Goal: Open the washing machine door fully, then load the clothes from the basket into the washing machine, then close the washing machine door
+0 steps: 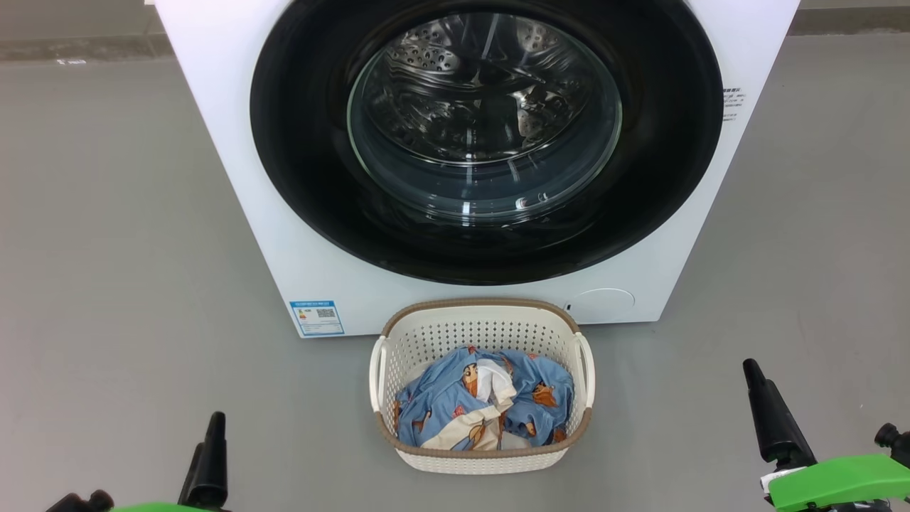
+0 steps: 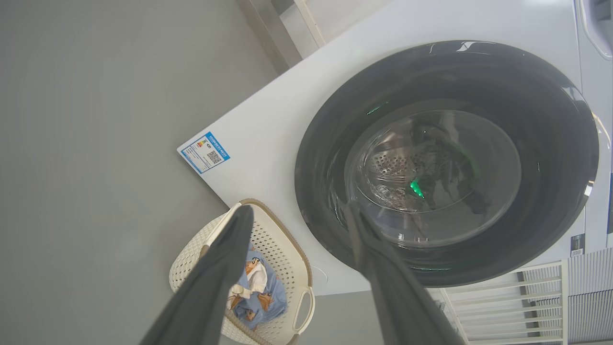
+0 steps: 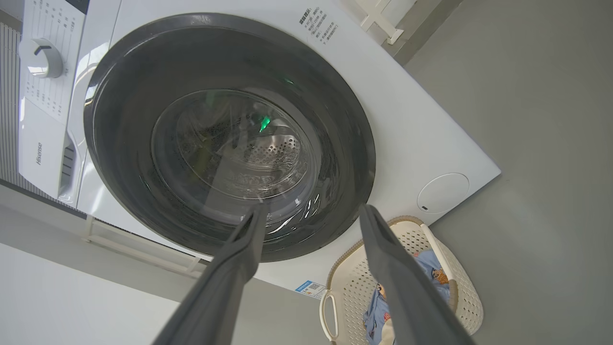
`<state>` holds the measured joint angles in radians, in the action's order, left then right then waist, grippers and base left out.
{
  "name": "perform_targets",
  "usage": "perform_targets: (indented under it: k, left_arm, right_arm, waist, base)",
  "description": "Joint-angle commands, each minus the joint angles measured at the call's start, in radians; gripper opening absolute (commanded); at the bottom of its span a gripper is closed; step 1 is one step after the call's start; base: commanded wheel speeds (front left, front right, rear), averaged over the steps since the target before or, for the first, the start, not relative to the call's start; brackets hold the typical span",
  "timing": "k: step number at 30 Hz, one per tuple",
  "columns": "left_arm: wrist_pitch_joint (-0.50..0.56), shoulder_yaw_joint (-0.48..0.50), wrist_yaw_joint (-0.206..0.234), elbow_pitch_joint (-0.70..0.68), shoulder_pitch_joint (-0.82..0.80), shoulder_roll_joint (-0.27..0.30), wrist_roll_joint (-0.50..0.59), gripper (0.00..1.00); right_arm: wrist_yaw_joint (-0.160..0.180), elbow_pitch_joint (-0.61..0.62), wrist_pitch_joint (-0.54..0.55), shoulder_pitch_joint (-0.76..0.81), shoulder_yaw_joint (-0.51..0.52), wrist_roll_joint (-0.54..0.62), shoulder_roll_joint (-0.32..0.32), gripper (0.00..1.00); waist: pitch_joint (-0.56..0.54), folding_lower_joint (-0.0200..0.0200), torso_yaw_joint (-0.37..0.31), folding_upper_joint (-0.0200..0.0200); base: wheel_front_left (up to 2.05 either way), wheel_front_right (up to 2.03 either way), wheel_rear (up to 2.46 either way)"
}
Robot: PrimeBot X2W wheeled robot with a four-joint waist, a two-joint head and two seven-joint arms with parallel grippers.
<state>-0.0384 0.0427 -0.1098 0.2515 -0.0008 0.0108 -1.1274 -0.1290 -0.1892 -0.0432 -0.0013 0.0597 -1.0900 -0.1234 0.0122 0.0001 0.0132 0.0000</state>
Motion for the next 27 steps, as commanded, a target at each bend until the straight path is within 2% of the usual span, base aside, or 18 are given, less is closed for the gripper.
perform_targets:
  k: [1, 11, 27]
  left_arm:
    - [-0.014, 0.011, 0.003, -0.033, -0.040, 0.019, 0.035, 1.00]
    - [-0.044, -0.011, 0.003, -0.039, -0.041, 0.022, 0.258, 1.00]
    - [-0.091, -0.027, 0.025, -0.067, -0.028, 0.031, 0.540, 1.00]
  right_arm:
    - [-0.001, 0.033, -0.011, -0.026, -0.015, 0.033, -0.019, 1.00]
    - [-0.001, 0.027, -0.040, -0.024, -0.033, 0.178, -0.035, 1.00]
    - [-0.001, -0.015, -0.087, -0.007, -0.038, 0.374, -0.060, 1.00]
  waist:
    - [0.001, -0.0001, 0.000, 0.0000]
    - [0.005, -0.0001, 0.002, 0.0000]
    - [0.006, -0.0001, 0.007, 0.0000]
  base:
    - [0.00, 0.00, 0.00]
    - [0.00, 0.00, 0.00]
    - [0.00, 0.00, 0.00]
